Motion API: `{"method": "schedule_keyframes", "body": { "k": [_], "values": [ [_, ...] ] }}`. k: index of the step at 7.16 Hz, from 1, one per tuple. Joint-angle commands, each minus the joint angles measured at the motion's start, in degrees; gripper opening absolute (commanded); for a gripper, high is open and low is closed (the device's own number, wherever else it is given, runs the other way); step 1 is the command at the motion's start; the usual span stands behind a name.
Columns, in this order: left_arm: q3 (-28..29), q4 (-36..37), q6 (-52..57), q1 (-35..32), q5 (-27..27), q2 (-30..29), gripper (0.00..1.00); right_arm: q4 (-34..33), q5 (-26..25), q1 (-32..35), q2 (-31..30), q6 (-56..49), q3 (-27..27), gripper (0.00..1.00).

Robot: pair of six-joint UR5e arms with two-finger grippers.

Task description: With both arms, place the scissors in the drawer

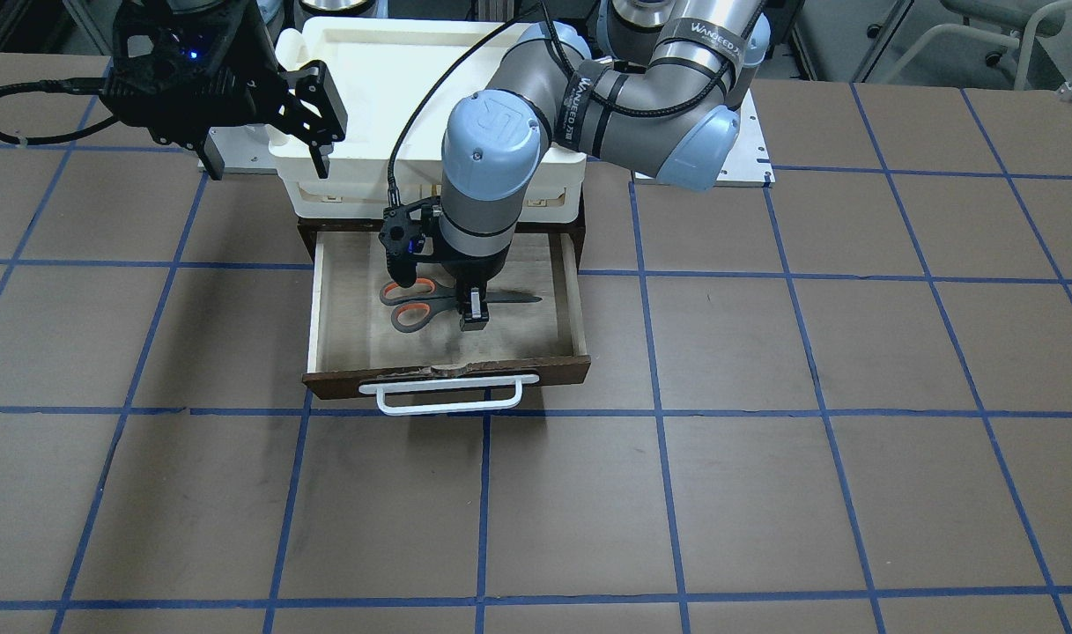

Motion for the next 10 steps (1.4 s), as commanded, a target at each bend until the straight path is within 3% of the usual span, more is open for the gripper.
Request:
{"method": "schedule_keyframes", "body": {
  "k": [1,2,3,10],
  "values": [
    [-0.30,0.12,0.08,-0.12,0.18,-0.05,0.44,-0.04,0.06,0.00,0.00,0.04,0.00,1.00],
    [-0.21,0.13,0.08,-0.12,0.18,0.22,0.73,-0.03,0.15,0.09,0.00,0.04,0.00,1.00],
    [-0.21,0.13,0.25,-0.03,0.35,0.48,0.87,-0.03,-0.11,0.00,0.00,0.04,0.09,1.00],
    [2.16,-1.98,3.48,5.59,0.62,4.60,0.91,-0.21,0.41,0.09,0.09,-0.05,0.09,1.00]
  ]
}}
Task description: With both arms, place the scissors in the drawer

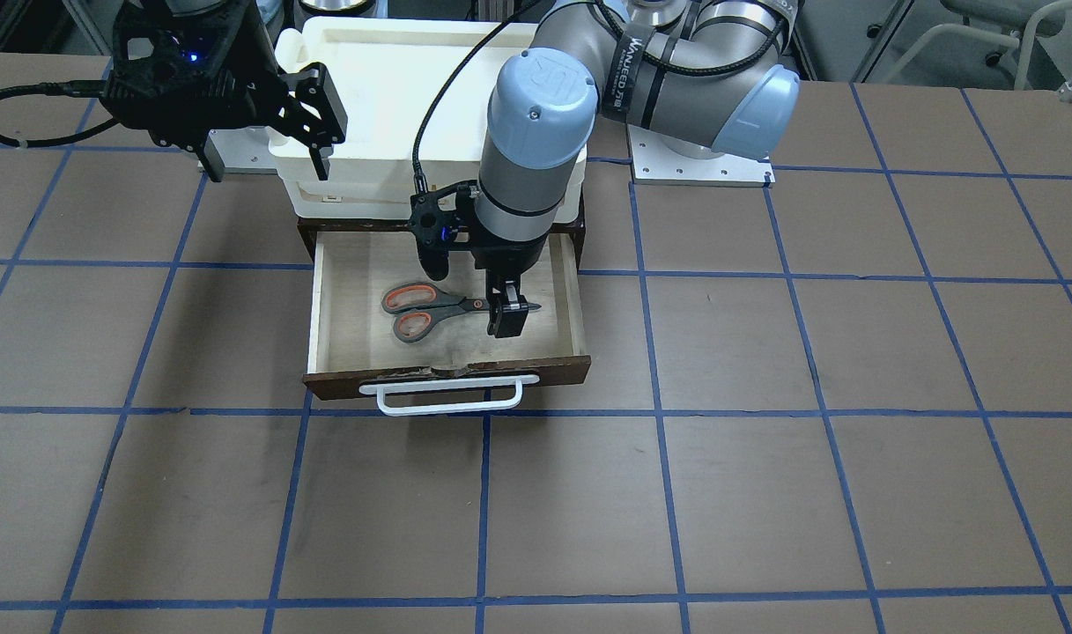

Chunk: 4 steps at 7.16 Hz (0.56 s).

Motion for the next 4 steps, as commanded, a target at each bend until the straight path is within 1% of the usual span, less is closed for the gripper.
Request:
{"method": "schedule_keyframes", "body": {
  "k": [1,3,4],
  "values": [
    [0.74,-0.13,3.32,3.99,0.31,2.04,0.91,-0.01,0.17,-0.01,0.00,0.00,0.00,1.00],
    [1.45,-0.83,4.30,12.67,1.54,4.67,0.90,-0.01,-0.19,-0.01,-0.08,0.00,0.00,1.00],
    [1.54,-1.27,3.26,16.72,1.20,6.25,0.90,-0.01,-0.19,-0.01,-0.08,0.00,0.00,1.00]
  ]
}}
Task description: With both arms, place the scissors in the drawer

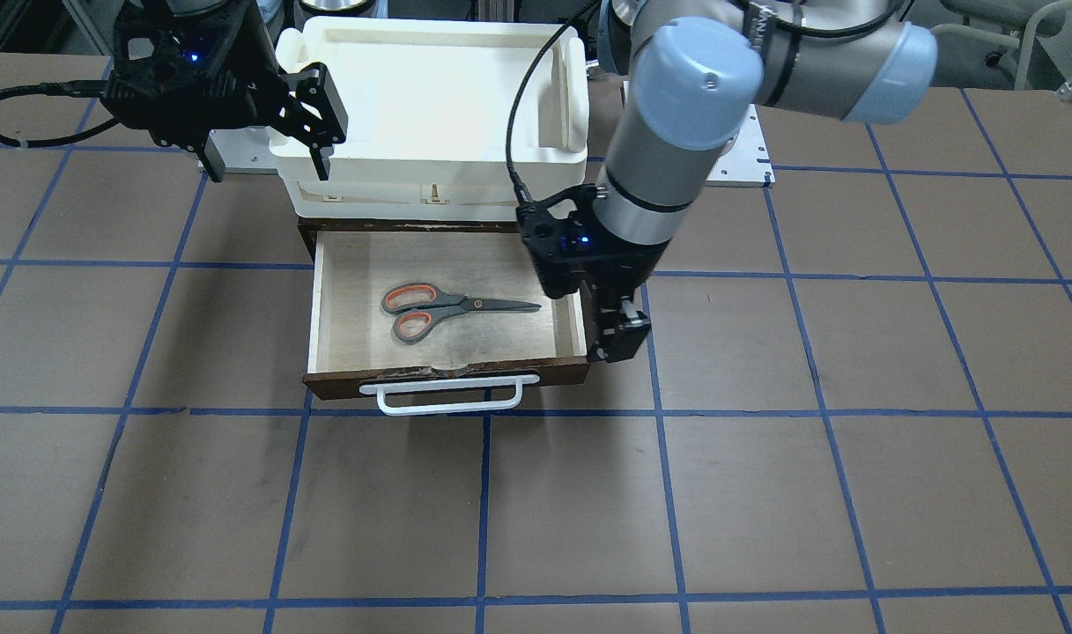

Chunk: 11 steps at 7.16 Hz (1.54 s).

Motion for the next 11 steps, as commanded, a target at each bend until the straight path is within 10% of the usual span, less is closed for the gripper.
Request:
{"method": "schedule_keyframes", "body": {
  "k": [1,6,11],
  "values": [
    [0.44,-0.93,-6.03,8.22,-0.04,3.20,0.90,0.00,0.08,0.00,0.05,0.00,0.00,1.00],
    [1.33,-10.13,-49.87,9.39,3.20,9.09,1.00,0.00,-0.10,0.00,0.05,0.00,0.00,1.00],
    [1.50,-13.42,-63.66,9.48,7.69,12.26,1.00,0.00,0.17,0.08,-0.04,0.00,0.00,1.00]
  ]
}}
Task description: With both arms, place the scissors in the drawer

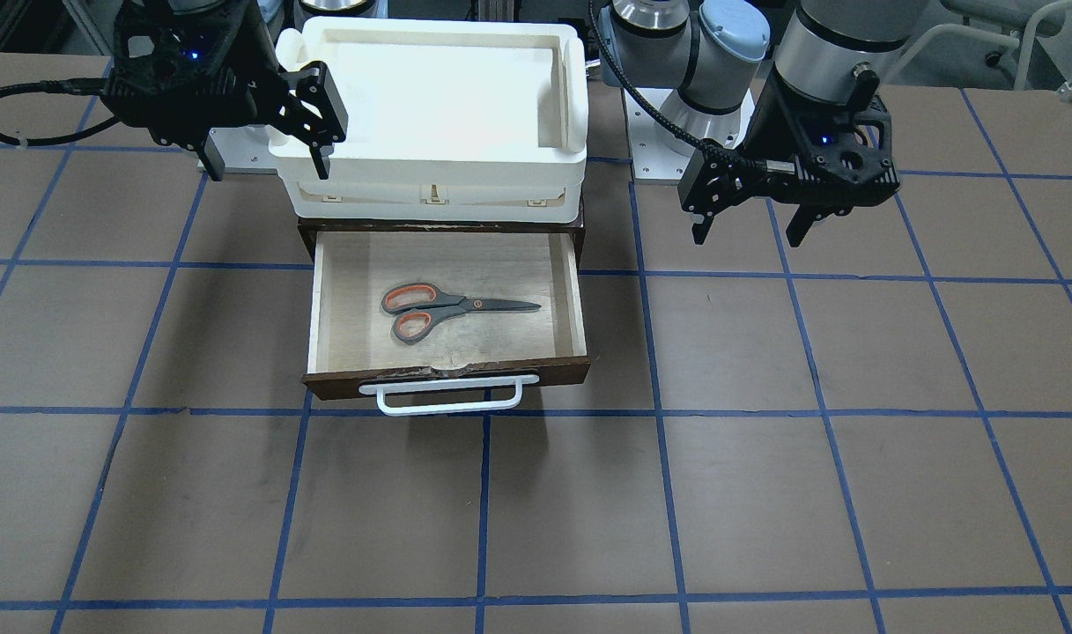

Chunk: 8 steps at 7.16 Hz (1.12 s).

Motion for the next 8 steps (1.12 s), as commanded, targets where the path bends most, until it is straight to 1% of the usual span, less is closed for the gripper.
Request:
{"method": "schedule_keyframes", "body": {
  "k": [1,8],
  "values": [
    [0.06,-0.29,-1.04,-0.01,0.16,0.34,1.00,0.00,-0.05,0.01,0.09,0.00,0.00,1.00],
    [-0.29,-3.01,0.01,-0.10,0.34,1.22,1.00,0.00,-0.14,0.01,0.09,0.09,-0.09,1.00]
  ]
}}
